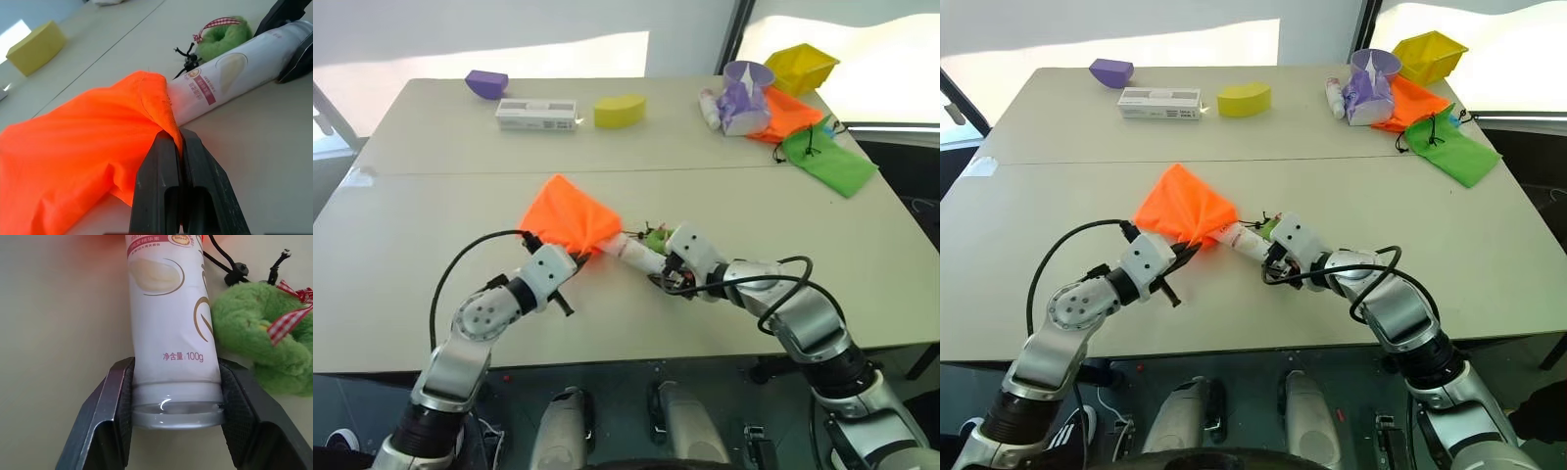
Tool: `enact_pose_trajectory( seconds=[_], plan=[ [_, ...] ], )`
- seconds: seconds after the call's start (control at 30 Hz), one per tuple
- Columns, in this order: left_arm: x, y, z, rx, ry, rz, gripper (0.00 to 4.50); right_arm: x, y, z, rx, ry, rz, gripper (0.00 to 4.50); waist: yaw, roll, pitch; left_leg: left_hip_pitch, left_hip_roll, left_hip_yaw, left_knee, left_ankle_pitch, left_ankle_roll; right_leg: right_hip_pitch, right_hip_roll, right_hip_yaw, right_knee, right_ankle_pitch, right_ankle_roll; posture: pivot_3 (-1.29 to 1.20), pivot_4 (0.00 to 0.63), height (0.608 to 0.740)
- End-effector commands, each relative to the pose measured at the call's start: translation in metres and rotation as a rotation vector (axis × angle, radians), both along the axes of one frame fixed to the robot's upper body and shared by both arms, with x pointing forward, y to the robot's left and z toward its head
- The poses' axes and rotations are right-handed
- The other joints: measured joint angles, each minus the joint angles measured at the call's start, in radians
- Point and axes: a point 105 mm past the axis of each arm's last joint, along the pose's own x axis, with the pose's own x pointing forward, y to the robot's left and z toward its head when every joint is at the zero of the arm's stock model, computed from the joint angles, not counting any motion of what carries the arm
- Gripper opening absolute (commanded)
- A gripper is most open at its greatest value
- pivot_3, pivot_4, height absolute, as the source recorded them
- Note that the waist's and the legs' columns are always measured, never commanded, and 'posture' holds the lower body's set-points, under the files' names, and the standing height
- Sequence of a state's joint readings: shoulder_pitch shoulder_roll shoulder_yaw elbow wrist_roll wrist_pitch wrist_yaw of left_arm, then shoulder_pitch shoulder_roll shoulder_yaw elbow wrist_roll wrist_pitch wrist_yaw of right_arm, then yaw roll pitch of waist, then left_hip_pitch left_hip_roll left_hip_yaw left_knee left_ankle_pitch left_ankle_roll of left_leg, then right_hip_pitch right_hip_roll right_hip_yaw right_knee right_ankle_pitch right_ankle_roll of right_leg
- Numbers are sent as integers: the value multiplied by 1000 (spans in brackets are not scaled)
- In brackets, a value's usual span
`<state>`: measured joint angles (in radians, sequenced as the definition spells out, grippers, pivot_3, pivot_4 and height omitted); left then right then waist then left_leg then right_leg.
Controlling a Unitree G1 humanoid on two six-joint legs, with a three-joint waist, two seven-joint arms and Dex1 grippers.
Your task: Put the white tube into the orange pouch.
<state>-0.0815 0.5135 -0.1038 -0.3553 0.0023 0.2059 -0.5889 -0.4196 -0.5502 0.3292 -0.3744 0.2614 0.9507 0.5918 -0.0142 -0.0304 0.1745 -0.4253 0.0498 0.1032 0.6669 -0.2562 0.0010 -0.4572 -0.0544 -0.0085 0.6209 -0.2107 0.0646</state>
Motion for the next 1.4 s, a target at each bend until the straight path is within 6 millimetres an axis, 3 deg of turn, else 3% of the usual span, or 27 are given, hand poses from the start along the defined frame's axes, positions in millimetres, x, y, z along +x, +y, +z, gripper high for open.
enact_pose_trajectory(
  seconds=[0.03,0.2,0.53,0.63,0.83,1.0,1.17,1.3,1.4],
  plan=[
    [-4,0,14,-4,-59,-29,0,-8,11,13,18,-55,84,1823,0,0,0,0,0,0,0,0,0,0,0,0,0,0,0,0,150,740],
    [-6,-2,13,1,-63,-41,0,-10,24,14,34,-76,122,1823,-1,0,0,0,0,1,0,0,0,1,-2,0,0,0,0,0,150,740],
    [-11,6,6,36,-58,-29,0,13,67,16,148,-106,93,1823,-1,0,0,1,0,1,1,0,0,-1,0,0,3,0,0,0,150,740],
    [-12,10,3,34,-41,-3,0,24,68,15,129,-137,46,1823,-3,0,0,1,0,1,1,0,-1,-1,-1,1,5,0,0,0,150,740],
    [-13,19,3,17,-42,38,0,22,57,14,175,-71,28,1823,0,0,0,1,0,1,1,0,-1,-1,-1,1,7,0,0,0,150,740],
    [-15,22,1,-32,-25,57,0,25,65,16,219,-33,-2,1823,-4,0,0,2,0,1,1,1,-1,-2,-1,1,8,0,0,0,150,740],
    [-19,8,2,-101,-2,12,0,22,81,5,147,-29,9,1823,-4,0,0,2,0,1,1,1,-1,-2,-1,1,9,0,0,0,150,740],
    [-19,3,0,-103,8,-6,0,31,97,16,175,-51,0,1823,-8,0,0,3,0,1,2,1,-2,-2,-1,1,9,0,-1,0,150,740],
    [-18,-1,-2,-88,1,-22,0,30,108,11,128,-66,41,1823,-7,0,0,3,0,1,2,1,-2,-2,0,1,10,1,-1,0,150,740]
  ],
)
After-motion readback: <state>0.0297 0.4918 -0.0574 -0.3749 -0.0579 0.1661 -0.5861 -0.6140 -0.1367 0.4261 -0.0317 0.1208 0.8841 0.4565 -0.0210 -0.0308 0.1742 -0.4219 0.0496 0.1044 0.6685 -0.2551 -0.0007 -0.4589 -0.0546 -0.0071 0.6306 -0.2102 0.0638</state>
